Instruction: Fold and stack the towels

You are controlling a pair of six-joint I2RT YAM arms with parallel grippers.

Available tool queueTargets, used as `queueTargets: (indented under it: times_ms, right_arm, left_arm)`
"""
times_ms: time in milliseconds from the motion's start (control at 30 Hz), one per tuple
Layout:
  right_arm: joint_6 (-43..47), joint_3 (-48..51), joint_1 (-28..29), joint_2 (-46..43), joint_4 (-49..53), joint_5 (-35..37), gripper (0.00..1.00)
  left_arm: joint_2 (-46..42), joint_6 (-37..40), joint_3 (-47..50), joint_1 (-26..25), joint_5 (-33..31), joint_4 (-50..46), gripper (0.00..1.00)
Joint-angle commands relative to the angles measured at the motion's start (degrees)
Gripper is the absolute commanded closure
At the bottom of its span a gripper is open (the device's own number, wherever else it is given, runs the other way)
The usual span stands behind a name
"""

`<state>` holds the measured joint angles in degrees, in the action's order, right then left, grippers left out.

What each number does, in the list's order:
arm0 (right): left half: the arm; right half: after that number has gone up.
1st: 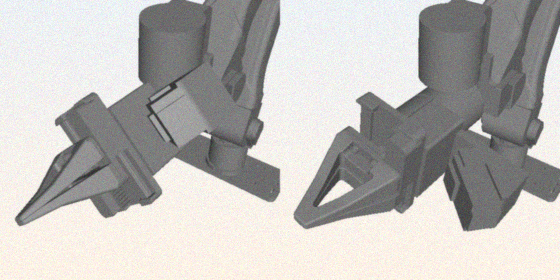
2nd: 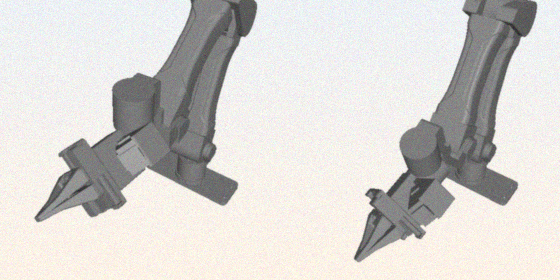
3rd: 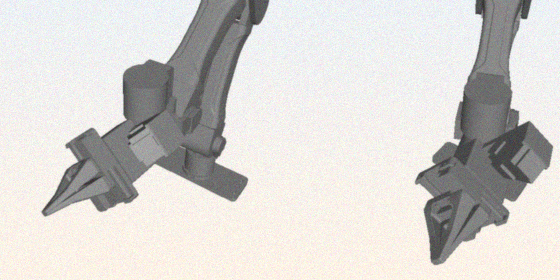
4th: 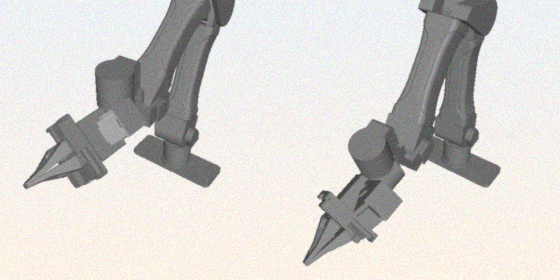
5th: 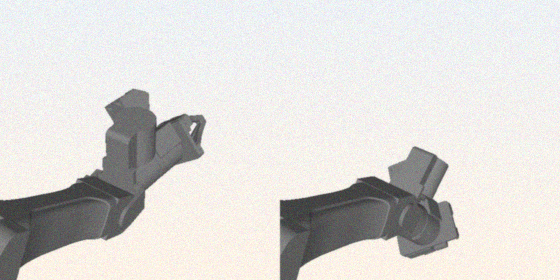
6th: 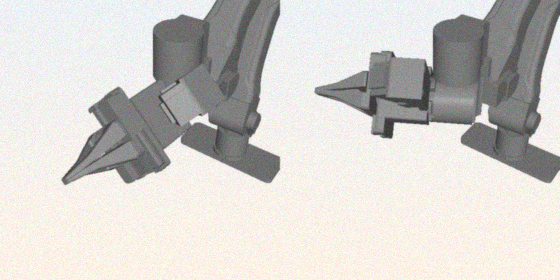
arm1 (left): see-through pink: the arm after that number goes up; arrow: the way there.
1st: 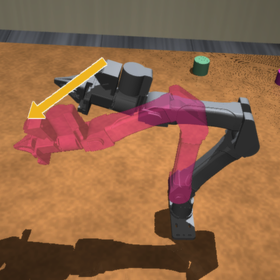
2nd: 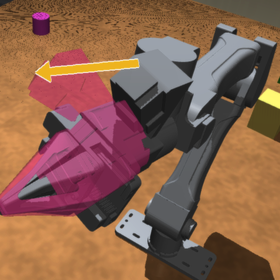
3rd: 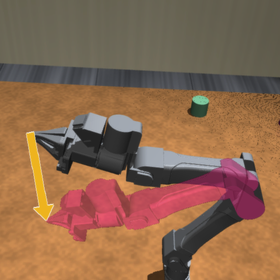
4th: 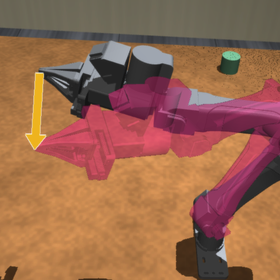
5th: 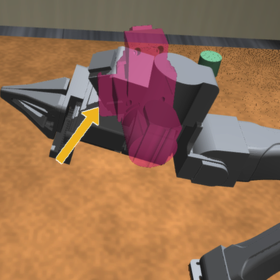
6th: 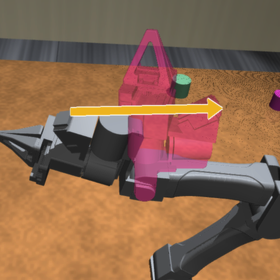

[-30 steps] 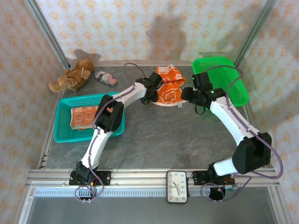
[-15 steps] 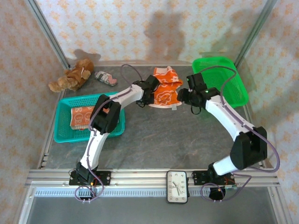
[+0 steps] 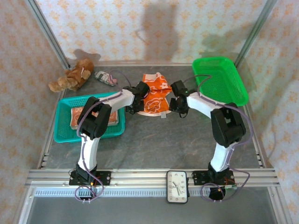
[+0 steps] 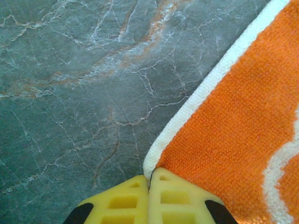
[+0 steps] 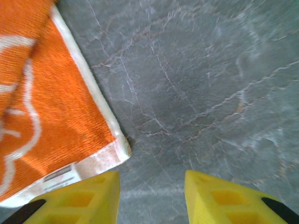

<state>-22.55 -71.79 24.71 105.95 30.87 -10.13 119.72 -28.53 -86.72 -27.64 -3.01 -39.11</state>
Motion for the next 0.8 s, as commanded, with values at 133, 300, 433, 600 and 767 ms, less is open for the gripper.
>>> queueTargets:
  times_ms: [133,300,433,600,767]
  right_arm:
    - [-0.8,-5.1,2.3,3.9,-0.8,1.2,0.59]
    - [-1.2,-7.4,3.4,7.2,0.3,3.0,0.59]
    - [-1.4,-7.7,3.5,8.5,0.6,4.4,0.59]
    - [-1.2,-7.2,3.4,9.1,0.9,4.7,0.59]
    - [-1.2,-6.7,3.5,9.7,0.7,4.0,0.59]
  left_arm:
    - [-1.3,-1.1,0.9,0.0,0.3,0.7,1.00]
    - [-0.9,-1.1,0.4,0.0,0.7,0.7,1.00]
    - [-0.8,-0.7,0.1,0.0,0.6,0.4,1.00]
    - [-0.7,-0.6,0.1,0.0,0.5,0.4,1.00]
    - [-0.3,-0.7,0.0,0.0,0.6,0.4,1.00]
